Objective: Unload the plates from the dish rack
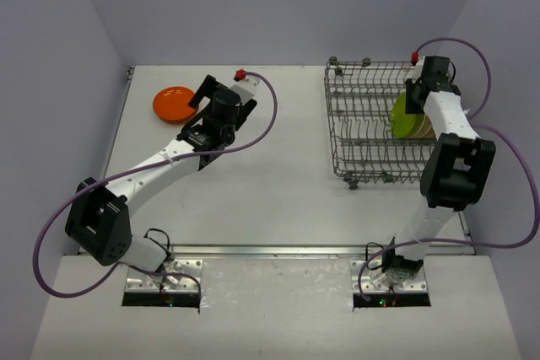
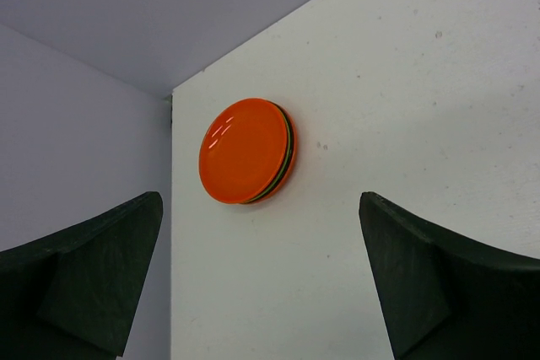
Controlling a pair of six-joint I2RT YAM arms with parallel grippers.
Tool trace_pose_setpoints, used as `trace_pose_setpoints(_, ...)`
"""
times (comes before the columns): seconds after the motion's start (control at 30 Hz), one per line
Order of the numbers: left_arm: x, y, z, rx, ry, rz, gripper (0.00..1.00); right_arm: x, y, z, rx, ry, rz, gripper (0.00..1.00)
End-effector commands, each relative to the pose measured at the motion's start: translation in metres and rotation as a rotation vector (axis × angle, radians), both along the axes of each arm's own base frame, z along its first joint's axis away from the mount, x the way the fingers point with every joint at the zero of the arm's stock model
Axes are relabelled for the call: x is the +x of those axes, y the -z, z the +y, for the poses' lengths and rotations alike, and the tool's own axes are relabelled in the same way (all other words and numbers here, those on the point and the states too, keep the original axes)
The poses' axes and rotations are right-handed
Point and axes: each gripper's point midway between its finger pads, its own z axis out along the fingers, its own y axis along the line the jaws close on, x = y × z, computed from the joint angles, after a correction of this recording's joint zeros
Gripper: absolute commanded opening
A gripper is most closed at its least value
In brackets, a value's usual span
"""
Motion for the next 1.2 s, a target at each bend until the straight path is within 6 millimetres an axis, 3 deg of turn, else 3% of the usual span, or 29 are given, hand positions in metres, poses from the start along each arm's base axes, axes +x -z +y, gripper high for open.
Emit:
trace_pose_setpoints(0.0,0.004,-0.022,-0.005,-0.037,-0.004,-0.068,1.00,0.018,-0.015,-0.007,-0.029,-0.013,-0.069,0.30)
trace_pose_setpoints(0.1,0.004,-0.025,-0.009,-0.066,0.003,-0.057,1.00,0.018,-0.023,-0.009,-0.043,-0.004,-0.081,0.11)
trace_pose_setpoints(0.17,0.003,-0.026,-0.010,-0.088,0.005,-0.045,1.00,0.015,-0.045,-0.011,-0.060,0.009,-0.123,0.00)
trace_pose_setpoints(0.23,0.003,-0.030,-0.013,-0.114,0.012,-0.040,1.00,0.012,-0.061,-0.012,-0.074,0.015,-0.153,0.00)
trace_pose_setpoints(0.4,0.005,-0.040,-0.024,-0.176,0.050,-0.026,1.00,0.003,-0.124,-0.006,-0.101,-0.005,-0.275,0.00)
trace_pose_setpoints(0.43,0.006,-0.044,-0.026,-0.201,0.057,-0.021,1.00,0.000,-0.146,-0.001,-0.096,-0.021,-0.324,0.00)
trace_pose_setpoints(0.53,0.011,-0.048,-0.028,-0.286,0.090,0.024,1.00,-0.008,-0.188,0.011,-0.082,-0.060,-0.414,0.00)
trace_pose_setpoints(0.63,0.014,-0.053,-0.031,-0.414,0.159,0.099,1.00,-0.018,-0.219,0.030,-0.031,-0.117,-0.478,0.00)
trace_pose_setpoints(0.7,0.009,-0.062,-0.041,-0.523,0.293,0.163,1.00,-0.022,-0.224,0.057,0.072,-0.213,-0.491,0.00)
trace_pose_setpoints(0.83,-0.027,-0.074,-0.082,-0.673,0.597,0.287,1.00,-0.048,-0.226,0.132,0.347,-0.470,-0.479,0.00)
trace_pose_setpoints(0.9,-0.048,-0.076,-0.100,-0.734,0.709,0.359,0.99,-0.067,-0.209,0.178,0.502,-0.566,-0.425,0.00)
trace_pose_setpoints(0.93,-0.056,-0.077,-0.108,-0.759,0.759,0.387,0.98,-0.076,-0.210,0.194,0.537,-0.613,-0.420,0.00)
trace_pose_setpoints(1.0,-0.062,-0.077,-0.113,-0.788,0.787,0.418,0.96,-0.087,-0.197,0.223,0.572,-0.669,-0.375,0.00)
trace_pose_setpoints(1.07,-0.065,-0.075,-0.116,-0.810,0.797,0.444,0.94,-0.107,-0.174,0.269,0.620,-0.763,-0.299,0.00)
trace_pose_setpoints(1.1,-0.066,-0.074,-0.117,-0.817,0.796,0.454,0.93,-0.117,-0.173,0.290,0.646,-0.805,-0.294,0.00)
trace_pose_setpoints(1.17,-0.065,-0.072,-0.117,-0.819,0.787,0.462,0.91,-0.126,-0.169,0.306,0.668,-0.836,-0.283,0.00)
